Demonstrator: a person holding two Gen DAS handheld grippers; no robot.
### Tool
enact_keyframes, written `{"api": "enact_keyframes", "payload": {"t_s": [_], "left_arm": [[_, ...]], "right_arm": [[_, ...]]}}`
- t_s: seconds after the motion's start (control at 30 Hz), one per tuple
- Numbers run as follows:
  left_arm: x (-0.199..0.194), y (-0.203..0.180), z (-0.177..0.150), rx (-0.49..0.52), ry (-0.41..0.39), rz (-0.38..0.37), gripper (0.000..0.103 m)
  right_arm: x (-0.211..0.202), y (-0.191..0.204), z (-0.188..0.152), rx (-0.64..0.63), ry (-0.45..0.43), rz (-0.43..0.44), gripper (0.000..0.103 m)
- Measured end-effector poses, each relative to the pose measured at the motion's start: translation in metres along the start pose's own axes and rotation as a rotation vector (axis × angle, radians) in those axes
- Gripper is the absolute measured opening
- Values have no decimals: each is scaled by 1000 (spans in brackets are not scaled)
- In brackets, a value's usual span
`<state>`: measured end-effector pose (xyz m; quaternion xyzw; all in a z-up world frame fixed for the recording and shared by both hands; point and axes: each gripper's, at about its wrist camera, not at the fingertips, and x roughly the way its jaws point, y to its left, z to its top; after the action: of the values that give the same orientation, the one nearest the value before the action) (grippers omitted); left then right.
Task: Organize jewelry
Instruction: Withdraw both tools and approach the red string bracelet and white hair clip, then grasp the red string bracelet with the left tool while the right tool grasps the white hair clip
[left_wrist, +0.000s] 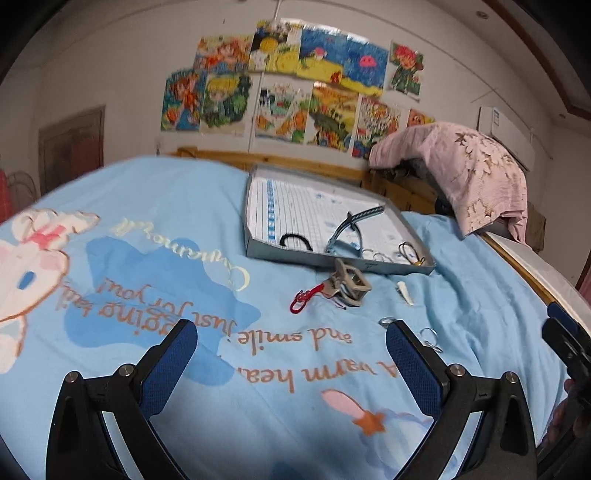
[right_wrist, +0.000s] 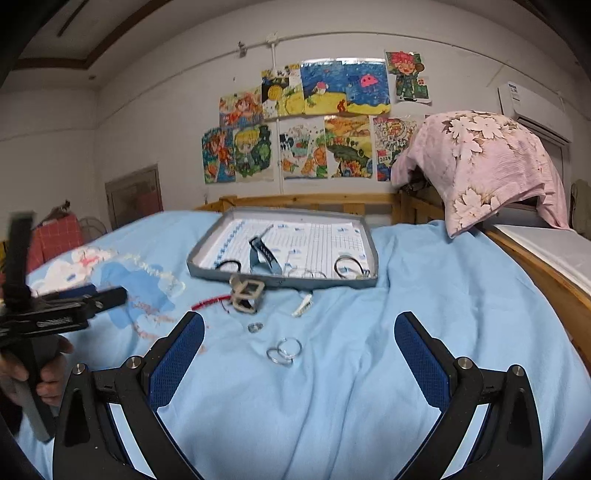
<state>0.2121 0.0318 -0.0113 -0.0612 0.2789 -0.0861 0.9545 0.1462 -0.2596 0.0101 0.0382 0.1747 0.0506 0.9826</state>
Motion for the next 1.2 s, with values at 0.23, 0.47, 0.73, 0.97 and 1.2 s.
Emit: {"api": "enact_keyframes", "payload": {"t_s": [0.23, 0.47, 0.73, 0.97, 1.2], "left_arm": [[51, 5, 8, -4, 91, -12, 103], [81, -5, 16, 75, 93, -17, 103], [98, -9, 27, 117, -2, 8, 103], [112, -25, 14, 213, -19, 40, 102], [121, -19, 6, 197, 20, 7, 78]], "right_arm": [[29, 4, 11, -54, 30, 29, 101], [85, -3, 10, -62, 93, 53, 101], [154, -17, 18, -29, 102, 103, 92], [200, -16, 8, -1, 144, 128, 72], [219, -9, -7, -11, 222, 148, 53]]}}
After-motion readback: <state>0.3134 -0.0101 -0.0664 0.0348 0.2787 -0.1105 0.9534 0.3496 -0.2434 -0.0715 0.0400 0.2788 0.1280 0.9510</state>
